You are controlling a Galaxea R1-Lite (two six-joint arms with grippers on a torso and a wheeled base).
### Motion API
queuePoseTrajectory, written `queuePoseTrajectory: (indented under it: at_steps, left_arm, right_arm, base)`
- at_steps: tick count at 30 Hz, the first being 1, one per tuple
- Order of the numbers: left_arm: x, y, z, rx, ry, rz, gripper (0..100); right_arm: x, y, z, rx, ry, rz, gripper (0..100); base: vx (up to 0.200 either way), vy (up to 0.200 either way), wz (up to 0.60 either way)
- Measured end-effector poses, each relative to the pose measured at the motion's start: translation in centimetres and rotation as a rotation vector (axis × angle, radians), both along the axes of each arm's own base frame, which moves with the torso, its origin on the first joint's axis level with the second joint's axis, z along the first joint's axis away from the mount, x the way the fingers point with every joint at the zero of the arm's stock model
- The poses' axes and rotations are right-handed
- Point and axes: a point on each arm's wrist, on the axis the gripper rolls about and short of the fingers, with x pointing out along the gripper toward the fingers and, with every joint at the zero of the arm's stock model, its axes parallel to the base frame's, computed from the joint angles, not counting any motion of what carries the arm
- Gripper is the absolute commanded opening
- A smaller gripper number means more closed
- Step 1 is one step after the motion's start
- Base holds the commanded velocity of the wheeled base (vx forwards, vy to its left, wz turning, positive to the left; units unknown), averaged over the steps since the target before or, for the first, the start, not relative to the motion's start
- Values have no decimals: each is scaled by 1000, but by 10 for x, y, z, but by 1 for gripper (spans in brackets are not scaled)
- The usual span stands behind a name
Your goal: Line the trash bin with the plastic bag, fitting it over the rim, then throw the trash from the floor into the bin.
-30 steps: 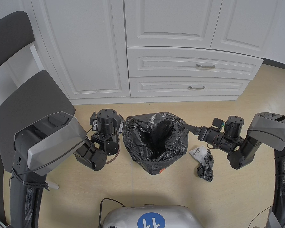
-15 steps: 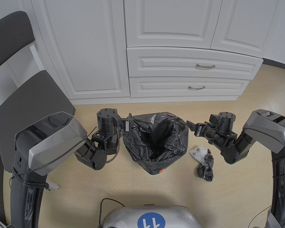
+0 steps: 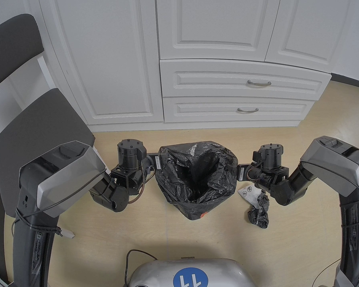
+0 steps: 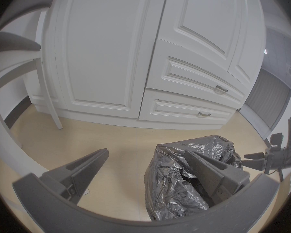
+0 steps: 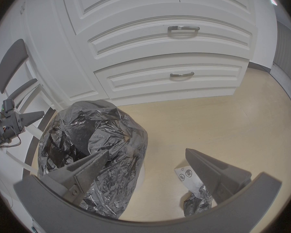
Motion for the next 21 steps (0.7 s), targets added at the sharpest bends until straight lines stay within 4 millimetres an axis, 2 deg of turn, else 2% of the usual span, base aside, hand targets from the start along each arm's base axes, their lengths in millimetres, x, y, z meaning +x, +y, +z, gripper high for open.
queuePoseTrajectory:
  at_steps: [12, 21]
  left_arm:
    - [19, 1, -25, -41, 15, 20, 100]
    - [29, 6, -43, -41, 43, 41, 100]
  right_arm:
    - [10, -11, 5, 11, -25, -31, 100]
    - [20, -15, -10, 8, -15, -44, 100]
  base:
    - [0, 0, 0]
    - [0, 0, 0]
